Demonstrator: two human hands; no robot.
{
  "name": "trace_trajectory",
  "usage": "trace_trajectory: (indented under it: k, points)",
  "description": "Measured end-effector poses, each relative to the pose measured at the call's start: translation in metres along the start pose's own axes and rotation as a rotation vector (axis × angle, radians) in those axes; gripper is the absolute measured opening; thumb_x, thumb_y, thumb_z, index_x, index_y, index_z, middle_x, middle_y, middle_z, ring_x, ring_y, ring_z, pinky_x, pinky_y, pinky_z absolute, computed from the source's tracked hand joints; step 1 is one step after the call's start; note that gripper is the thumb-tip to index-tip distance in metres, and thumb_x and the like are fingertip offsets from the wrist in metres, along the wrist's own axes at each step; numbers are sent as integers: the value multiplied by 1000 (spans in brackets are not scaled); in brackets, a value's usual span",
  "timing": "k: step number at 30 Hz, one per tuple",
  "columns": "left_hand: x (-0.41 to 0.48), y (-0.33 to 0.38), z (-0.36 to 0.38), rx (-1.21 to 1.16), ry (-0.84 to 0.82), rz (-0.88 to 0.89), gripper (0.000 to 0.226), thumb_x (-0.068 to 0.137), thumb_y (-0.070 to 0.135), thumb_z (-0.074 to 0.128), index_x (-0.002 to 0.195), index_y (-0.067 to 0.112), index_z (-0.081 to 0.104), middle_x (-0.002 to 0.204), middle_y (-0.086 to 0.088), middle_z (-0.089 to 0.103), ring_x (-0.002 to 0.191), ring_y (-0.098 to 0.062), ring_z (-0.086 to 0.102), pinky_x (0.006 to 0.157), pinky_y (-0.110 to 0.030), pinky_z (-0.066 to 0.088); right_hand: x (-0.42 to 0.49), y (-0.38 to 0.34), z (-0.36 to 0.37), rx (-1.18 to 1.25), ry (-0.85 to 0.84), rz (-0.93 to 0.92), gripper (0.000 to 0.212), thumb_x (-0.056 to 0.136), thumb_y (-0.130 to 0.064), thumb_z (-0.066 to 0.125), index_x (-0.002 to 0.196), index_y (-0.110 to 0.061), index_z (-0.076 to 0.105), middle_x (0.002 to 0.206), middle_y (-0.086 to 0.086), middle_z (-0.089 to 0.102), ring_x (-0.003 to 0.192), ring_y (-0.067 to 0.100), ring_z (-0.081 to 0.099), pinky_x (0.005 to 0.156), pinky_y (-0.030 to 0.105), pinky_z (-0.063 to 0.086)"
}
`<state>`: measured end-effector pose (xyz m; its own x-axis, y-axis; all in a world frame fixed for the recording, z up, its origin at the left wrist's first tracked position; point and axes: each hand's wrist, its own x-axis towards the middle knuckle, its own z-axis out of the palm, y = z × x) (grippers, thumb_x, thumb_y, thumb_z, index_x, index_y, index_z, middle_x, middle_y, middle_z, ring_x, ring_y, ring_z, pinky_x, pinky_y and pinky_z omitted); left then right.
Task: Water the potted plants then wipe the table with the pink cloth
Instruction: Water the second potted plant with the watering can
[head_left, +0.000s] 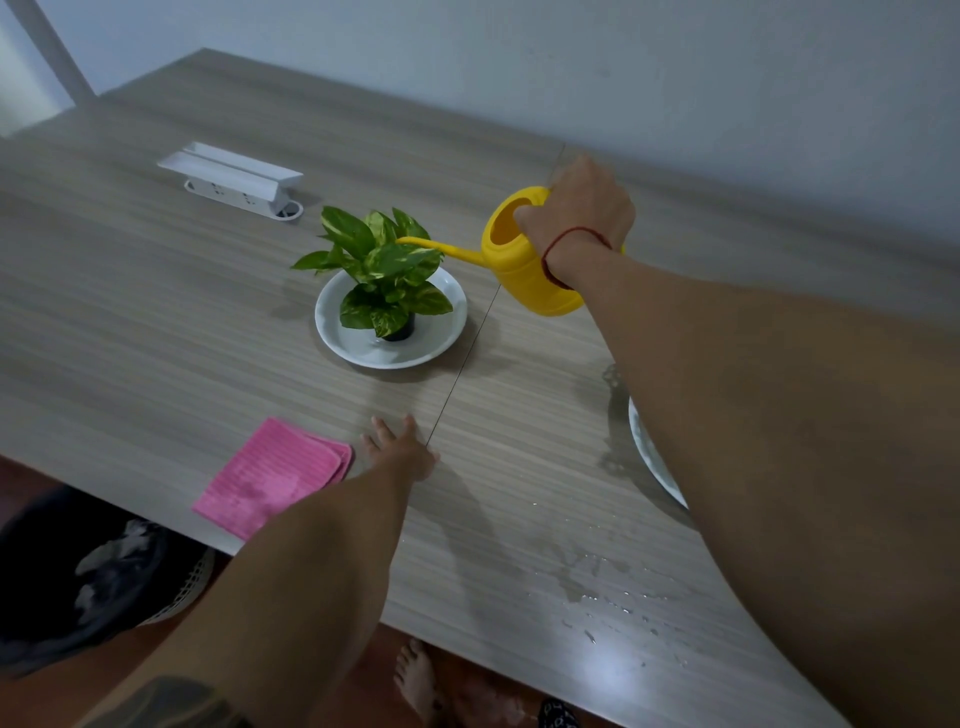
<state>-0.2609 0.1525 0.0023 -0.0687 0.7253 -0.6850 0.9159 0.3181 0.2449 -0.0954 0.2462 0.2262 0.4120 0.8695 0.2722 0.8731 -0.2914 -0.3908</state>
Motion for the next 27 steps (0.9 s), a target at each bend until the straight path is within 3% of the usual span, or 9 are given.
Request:
trace_trajectory:
  k: [11,17,21,24,27]
  points:
    - [-1,0,1,-18,2,27,80,103,40,44,157,24,-12,158,-22,-28,147,-43,-20,122,-54,1,0,1,-4,-13,-8,12,34,76,-33,69,105,-17,64,112,5,67,103,29,64,73,30,43]
    - [7,-1,3,-43,3,15,80,102,40,46,157,27,-11,159,-19,-28,147,-45,-18,122,-56,5,-3,12,-4,140,-52,193,46,75,-40,71,114,-17,62,122,6,63,111,29,62,81,32,48]
    - [13,-4,6,-20,14,16,81,101,42,46,157,26,-10,159,-21,-27,148,-46,-15,122,-56,3,-12,21,4,264,-96,298,46,72,-40,71,111,-16,63,119,5,65,107,29,63,73,30,44]
    - [17,-6,8,15,24,14,80,101,43,44,158,25,-9,159,-23,-25,148,-46,-14,123,-54,1,-20,28,11,359,-119,386,50,73,-43,71,114,-16,62,122,6,64,110,30,62,79,32,47]
    - [18,-5,9,26,29,11,78,101,43,44,158,26,-9,159,-23,-24,148,-45,-15,123,-53,0,-27,37,20,437,-153,473,50,74,-45,69,114,-15,64,119,5,66,106,29,63,76,31,46]
